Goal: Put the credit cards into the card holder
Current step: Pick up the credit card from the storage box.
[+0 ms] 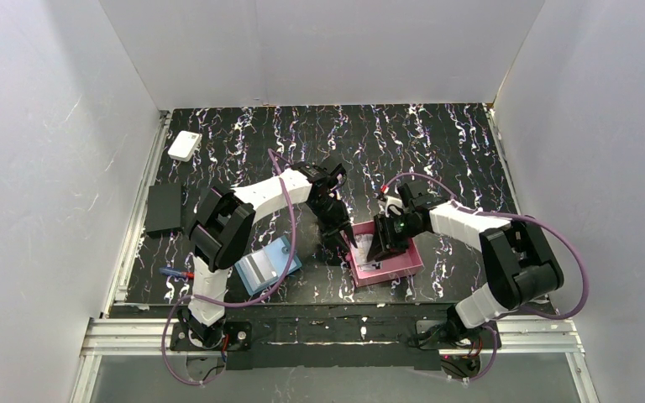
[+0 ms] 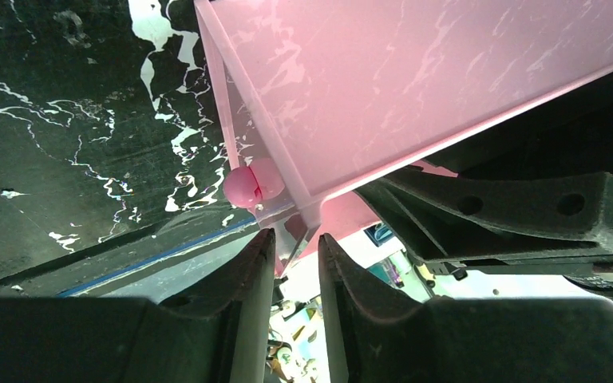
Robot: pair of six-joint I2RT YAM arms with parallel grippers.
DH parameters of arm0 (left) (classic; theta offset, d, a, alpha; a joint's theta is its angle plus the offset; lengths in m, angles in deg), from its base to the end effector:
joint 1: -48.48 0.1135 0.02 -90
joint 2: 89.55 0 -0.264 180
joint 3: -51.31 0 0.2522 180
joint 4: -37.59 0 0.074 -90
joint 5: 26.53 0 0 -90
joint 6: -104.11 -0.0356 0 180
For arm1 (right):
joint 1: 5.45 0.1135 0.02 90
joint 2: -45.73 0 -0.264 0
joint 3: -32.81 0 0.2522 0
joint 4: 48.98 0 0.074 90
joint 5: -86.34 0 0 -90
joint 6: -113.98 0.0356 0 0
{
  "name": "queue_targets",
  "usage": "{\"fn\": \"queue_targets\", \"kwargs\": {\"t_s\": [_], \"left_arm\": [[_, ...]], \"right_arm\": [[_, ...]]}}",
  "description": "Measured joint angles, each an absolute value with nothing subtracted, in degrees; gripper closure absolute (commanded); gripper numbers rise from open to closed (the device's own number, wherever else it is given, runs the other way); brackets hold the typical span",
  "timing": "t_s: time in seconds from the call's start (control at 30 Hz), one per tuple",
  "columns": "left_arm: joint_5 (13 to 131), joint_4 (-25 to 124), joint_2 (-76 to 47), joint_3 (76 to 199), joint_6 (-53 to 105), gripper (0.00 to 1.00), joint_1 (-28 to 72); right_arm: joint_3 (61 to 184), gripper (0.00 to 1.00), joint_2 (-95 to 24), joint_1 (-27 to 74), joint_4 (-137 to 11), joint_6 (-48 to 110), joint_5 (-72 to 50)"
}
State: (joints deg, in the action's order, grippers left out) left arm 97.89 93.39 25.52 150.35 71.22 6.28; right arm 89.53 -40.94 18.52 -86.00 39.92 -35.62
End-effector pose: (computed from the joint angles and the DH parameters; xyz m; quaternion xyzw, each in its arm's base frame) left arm 0.2876 -0.2880 0.1848 0.0761 -0.9413 0.3041 0.1250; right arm 0.2335 0.1245 0.1552 -0.1208 0.9358 0.3191 0.0883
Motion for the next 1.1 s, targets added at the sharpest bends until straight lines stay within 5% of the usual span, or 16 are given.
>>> {"fn": "queue_targets", "kwargs": {"t_s": [0.77, 1.1], "left_arm": [[100.0, 94.0, 27.4, 150.3, 72.2, 0.86, 5.9], [100.2, 93.2, 27.4, 150.3, 72.8, 0.86, 5.3]], "right_arm": [[89.5, 0.64, -43.6, 17.8, -82.5, 42.6, -41.2], [92.1, 0.58, -38.4, 18.1, -84.1, 43.3, -41.7]]}}
